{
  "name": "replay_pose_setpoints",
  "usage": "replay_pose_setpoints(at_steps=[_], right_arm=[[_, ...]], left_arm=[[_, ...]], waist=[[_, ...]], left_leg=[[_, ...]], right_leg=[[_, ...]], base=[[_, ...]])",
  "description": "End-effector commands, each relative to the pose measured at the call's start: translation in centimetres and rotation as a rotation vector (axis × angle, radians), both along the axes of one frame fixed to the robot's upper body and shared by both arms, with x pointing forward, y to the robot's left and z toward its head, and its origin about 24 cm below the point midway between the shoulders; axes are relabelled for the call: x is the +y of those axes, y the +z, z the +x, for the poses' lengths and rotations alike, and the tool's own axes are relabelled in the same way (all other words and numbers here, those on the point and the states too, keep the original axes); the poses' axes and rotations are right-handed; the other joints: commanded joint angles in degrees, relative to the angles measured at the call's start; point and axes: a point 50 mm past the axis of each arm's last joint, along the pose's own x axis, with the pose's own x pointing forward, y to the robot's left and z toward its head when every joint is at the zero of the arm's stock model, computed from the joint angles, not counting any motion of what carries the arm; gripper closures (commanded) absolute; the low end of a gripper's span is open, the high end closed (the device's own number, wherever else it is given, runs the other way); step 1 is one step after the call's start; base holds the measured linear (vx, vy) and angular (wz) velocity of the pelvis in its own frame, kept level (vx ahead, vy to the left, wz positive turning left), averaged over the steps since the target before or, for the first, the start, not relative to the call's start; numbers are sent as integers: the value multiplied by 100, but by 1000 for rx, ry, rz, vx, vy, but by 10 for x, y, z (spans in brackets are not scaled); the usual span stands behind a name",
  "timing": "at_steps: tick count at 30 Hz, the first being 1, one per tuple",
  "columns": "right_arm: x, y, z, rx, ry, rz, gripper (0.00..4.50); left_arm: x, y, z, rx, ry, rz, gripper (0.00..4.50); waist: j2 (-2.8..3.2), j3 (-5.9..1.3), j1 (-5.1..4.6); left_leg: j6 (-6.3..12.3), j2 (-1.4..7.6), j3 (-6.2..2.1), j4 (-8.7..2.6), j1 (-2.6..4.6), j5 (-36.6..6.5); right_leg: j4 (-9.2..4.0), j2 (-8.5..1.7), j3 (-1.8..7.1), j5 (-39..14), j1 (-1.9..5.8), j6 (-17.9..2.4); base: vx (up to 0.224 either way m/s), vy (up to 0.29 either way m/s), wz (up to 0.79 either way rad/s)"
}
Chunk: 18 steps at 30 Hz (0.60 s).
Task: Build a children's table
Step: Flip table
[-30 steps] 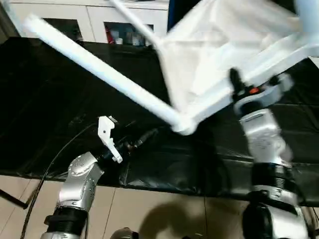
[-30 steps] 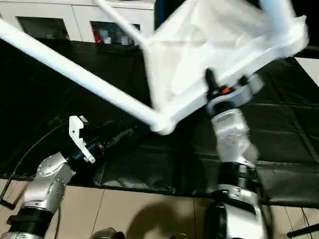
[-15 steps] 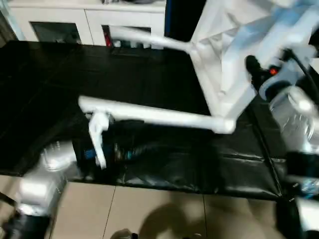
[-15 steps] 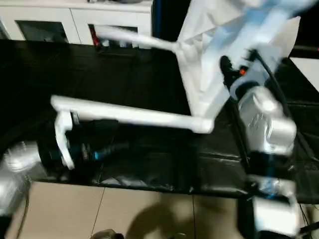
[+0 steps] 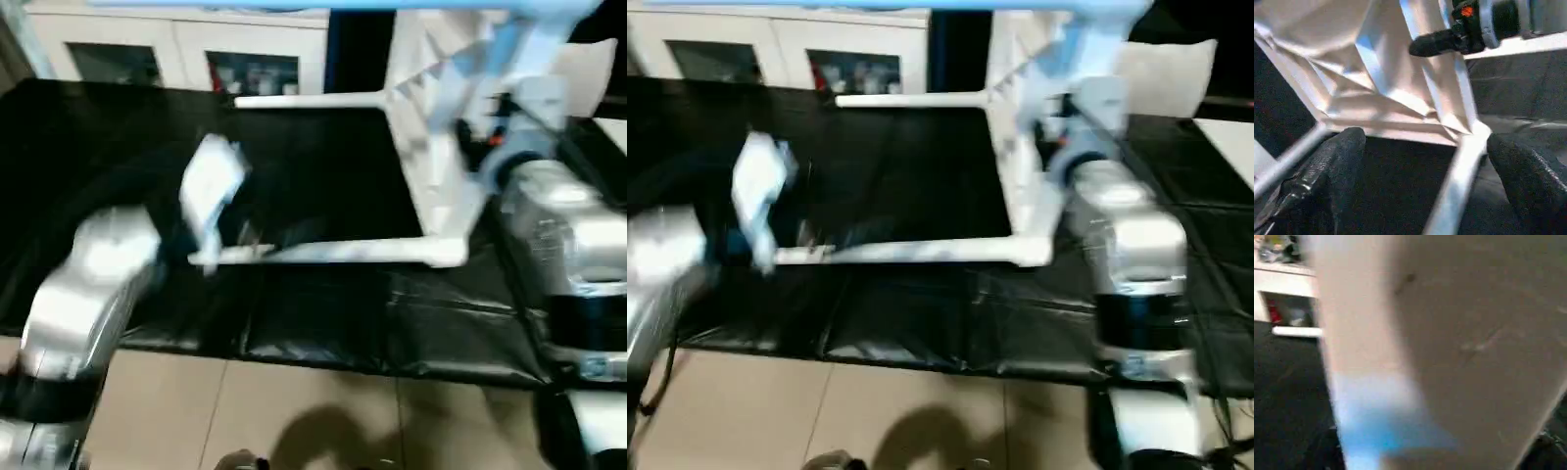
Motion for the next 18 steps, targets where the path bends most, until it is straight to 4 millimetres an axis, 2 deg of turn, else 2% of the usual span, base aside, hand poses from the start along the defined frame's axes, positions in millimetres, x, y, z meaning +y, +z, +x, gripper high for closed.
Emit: replay_pose_setpoints(at_steps=[1, 3, 4, 5, 6, 7, 8, 13, 18], right_arm=[[-6, -17, 1, 13, -39, -26, 138], [-9, -30, 0, -7, -72, -28, 111], [-10, -36, 0, -7, -79, -23, 111], [-11, -39, 0, -7, -83, -20, 111], [-12, -47, 0, -3, -95, -17, 111], [-10, -55, 1, -7, -79, 1, 111], [-8, -59, 1, -12, -71, 2, 111], [-1, -69, 8, -22, -27, -11, 111], [9, -70, 13, -24, 28, -36, 111]], left_arm=[[-3, 9, 1, -65, 7, 33, 0], [-4, 14, 0, -106, -4, 42, 0], [-4, 16, 0, -122, -5, 44, 0], [-4, 17, 0, -132, -5, 46, 0], [-5, 21, 0, -156, -9, 53, 0], [-5, 28, 0, -199, -7, 64, 0], [-5, 32, 0, -231, -7, 73, 0], [-5, 47, 3, -319, -1, 81, 0], [-1, 46, 7, -354, 46, 119, 0]], waist=[[-27, -415, -21], [-48, -417, -48], [-20, -416, -46], [-34, -427, -57], [-25, -427, -52], [25, -431, -53], [-1, -428, -71], [5, -421, -81], [-3, -432, -150]], left_leg=[[-343, 261, -71, -390, 91, -735], [-321, 257, -74, -387, 69, -729], [-325, 254, -76, -383, 73, -751], [-316, 253, -69, -376, 78, -759], [-299, 256, -68, -377, 84, -760], [-308, 252, -79, -375, 85, -772], [-293, 253, -74, -375, 89, -843], [-304, 258, -85, -378, 75, -973], [-225, 252, -90, -366, 48, -906]], right_leg=[[-461, -392, 293, -974, 308, -631], [-459, -393, 292, -918, 324, -692], [-461, -395, 290, -937, 315, -705], [-462, -385, 290, -902, 318, -730], [-453, -377, 288, -844, 311, -766], [-440, -375, 282, -818, 311, -789], [-458, -364, 278, -832, 309, -808], [-454, -380, 274, -936, 325, -837], [-435, -375, 266, -813, 349, -945]], base=[[0, 0, 0], [0, 0, 0], [0, 0, 0], [0, 0, 0], [0, 0, 0], [0, 0, 0], [0, 0, 0], [0, 0, 0], [0, 0, 0]])
